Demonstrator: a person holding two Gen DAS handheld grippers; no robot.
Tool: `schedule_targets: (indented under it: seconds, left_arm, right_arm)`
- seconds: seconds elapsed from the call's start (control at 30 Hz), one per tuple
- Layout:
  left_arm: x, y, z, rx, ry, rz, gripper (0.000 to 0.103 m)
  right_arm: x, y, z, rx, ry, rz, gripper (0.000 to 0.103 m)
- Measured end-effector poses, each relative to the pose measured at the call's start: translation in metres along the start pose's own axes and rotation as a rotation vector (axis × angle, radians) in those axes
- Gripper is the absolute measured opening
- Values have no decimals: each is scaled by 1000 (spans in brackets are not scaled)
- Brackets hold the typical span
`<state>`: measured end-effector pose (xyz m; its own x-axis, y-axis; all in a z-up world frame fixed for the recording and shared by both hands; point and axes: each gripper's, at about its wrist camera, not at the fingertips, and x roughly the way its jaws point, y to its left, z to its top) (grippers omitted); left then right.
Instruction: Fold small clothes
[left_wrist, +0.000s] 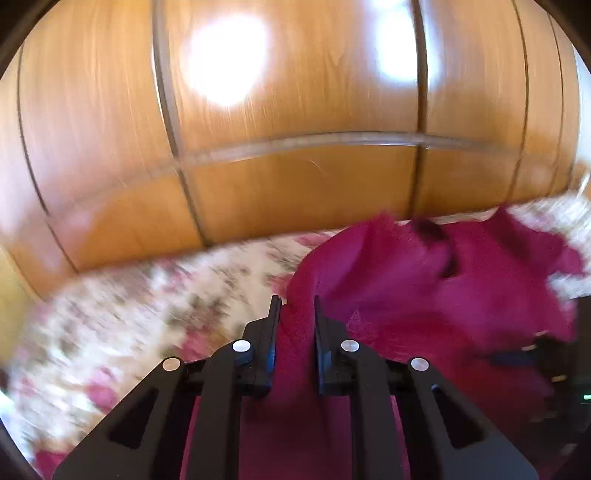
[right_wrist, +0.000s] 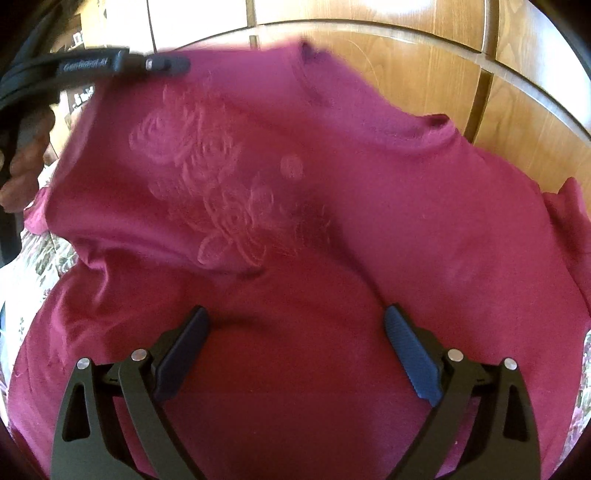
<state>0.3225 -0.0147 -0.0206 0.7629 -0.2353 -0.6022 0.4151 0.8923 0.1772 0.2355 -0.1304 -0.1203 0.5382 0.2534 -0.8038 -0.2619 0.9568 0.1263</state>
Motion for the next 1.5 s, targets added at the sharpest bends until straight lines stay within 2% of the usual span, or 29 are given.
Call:
schedule_targets:
  seconds: [0.03, 0.07, 0.13, 0.2, 0.23, 0.27, 0.3, 0.33, 0.43, 0.53, 0.57, 0.63, 0.67, 0.73, 0.8, 0.87, 1.0, 1.13, 1.23, 1.3, 1.33, 1.4, 1.43, 1.5]
  left_arm:
    - [12, -9, -2, 53, 16, 88, 16]
    - [27, -13, -6, 83, 52, 136, 17]
    - [50, -7, -11, 49, 133, 143, 23]
    - [55, 19, -12, -97, 162, 174, 24]
    - [49, 37, -12, -201, 156, 177, 26]
    - [42, 51, -14, -279, 151, 173, 36]
    - [34, 69, -19, -374, 142, 170, 44]
    - [21, 92, -28, -475, 136, 175, 45]
    - [-8, 130, -61, -609, 163, 232, 45]
    - [-54, 171, -113, -747, 176, 339, 45]
    - [-73, 187, -132, -790, 183, 401, 45]
    - [-107, 211, -169, -873, 195, 494, 54]
    - [-127, 224, -192, -930, 200, 538, 63]
    - [-153, 247, -228, -1022, 223, 610, 65]
    - [-170, 268, -259, -1102, 246, 636, 66]
    - [-185, 284, -280, -1166, 237, 627, 66]
    - [-196, 297, -287, -1196, 175, 545, 66]
    - [-183, 302, -271, -1159, 137, 468, 66]
    - [-157, 306, -256, -1064, 188, 451, 66]
    - [-138, 309, -252, -1014, 232, 448, 64]
    - [-130, 309, -250, -997, 246, 444, 61]
    - [-114, 308, -247, -945, 276, 438, 44]
    - [-110, 306, -245, -919, 282, 436, 39]
    - [-100, 301, -241, -858, 297, 423, 18]
  right_arm:
    - [0, 1, 0, -3, 1, -4, 96]
    - [1, 2, -1, -4, 3, -6, 96]
    - [1, 4, -1, -4, 4, -7, 96]
    - [1, 4, -1, -4, 4, -5, 96]
    - [2, 4, -1, -1, 4, -2, 96]
    - [2, 4, -1, 0, 5, -1, 96]
    - [2, 5, -1, -1, 5, -2, 96]
    - [2, 6, -3, -2, 4, -4, 96]
    - [2, 5, 0, -4, 5, -7, 96]
    - [1, 3, 1, -5, 5, -11, 96]
    - [2, 3, 1, -7, 7, -15, 96]
    - [2, 4, 2, -13, 10, -25, 96]
    - [2, 4, 3, -13, 11, -31, 96]
    - [-2, 5, 4, -6, 16, -56, 96]
    - [-12, 12, 3, 11, 13, -71, 95]
    - [-26, 24, 1, 14, -8, -32, 95]
    - [-45, 68, 0, -83, -34, 36, 95]
    - [-45, 105, 3, -148, -19, 84, 95]
    - [-43, 113, 18, -166, -18, 98, 90]
    - [-41, 104, 38, -146, -34, 95, 88]
    - [-42, 101, 43, -133, -41, 97, 86]
    - [-41, 87, 66, -97, -59, 91, 83]
    - [-37, 80, 80, -86, -66, 73, 82]
    - [-22, 70, 105, -78, -58, 37, 78]
